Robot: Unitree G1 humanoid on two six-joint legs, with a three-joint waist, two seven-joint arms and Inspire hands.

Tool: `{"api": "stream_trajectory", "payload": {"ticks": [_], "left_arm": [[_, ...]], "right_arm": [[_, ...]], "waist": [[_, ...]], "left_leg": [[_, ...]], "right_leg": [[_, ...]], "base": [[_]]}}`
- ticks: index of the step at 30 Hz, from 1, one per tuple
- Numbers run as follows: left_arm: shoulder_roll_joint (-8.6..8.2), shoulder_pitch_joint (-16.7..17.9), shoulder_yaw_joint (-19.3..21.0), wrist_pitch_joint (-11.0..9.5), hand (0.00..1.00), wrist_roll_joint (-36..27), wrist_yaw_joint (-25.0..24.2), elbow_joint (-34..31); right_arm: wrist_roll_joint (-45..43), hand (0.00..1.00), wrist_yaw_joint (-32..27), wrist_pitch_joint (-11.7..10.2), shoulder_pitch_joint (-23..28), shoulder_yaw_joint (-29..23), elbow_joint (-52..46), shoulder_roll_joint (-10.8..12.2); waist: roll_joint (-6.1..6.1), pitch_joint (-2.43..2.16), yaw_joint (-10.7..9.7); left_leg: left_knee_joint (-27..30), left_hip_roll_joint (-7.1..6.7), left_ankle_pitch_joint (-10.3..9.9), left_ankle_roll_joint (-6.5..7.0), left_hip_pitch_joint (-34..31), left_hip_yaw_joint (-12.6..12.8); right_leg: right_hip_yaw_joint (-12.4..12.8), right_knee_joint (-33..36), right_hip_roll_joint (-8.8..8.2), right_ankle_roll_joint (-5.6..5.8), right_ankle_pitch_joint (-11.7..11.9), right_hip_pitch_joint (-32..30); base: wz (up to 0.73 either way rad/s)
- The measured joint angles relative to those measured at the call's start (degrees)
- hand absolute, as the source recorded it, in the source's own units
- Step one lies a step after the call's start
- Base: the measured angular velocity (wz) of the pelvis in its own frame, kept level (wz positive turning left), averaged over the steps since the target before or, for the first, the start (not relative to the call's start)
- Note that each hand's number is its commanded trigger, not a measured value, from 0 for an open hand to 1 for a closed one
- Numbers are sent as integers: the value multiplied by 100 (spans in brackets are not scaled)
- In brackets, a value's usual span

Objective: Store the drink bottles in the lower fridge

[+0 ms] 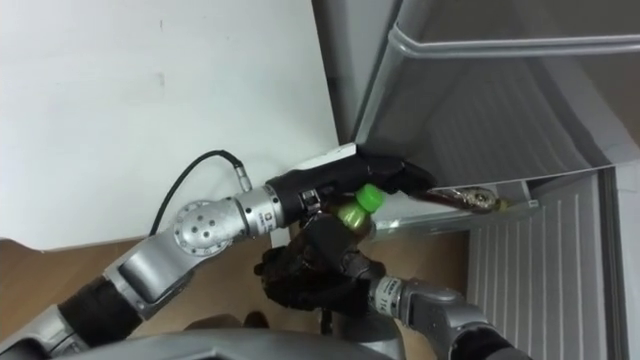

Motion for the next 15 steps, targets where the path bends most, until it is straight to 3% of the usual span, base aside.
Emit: {"api": "stream_trajectory", "payload": {"ticks": [10,13,15], "left_arm": [[68,3,398,234,0,-552,-402,-889],[167,3,473,272,0,-673,-431,-1242],[230,3,597,379,0,-1121,-525,-1568]], "right_arm": [[-67,100,-64,-26,212,-535,26,92],[-18,100,-99,-19,354,-709,54,172],[-21,100,-128,2,475,-751,33,166]], "waist": [[40,25,43],[52,29,147],[51,29,229]], "left_leg": [[-71,30,-1,-1,230,-7],[-62,45,-1,-1,285,52],[-81,50,-1,-1,332,74]], "right_leg": [[36,-98,26,4,28,273],[55,-90,26,3,36,278],[61,-89,29,1,35,301]], "base": [[0],[-9],[-6]]}}
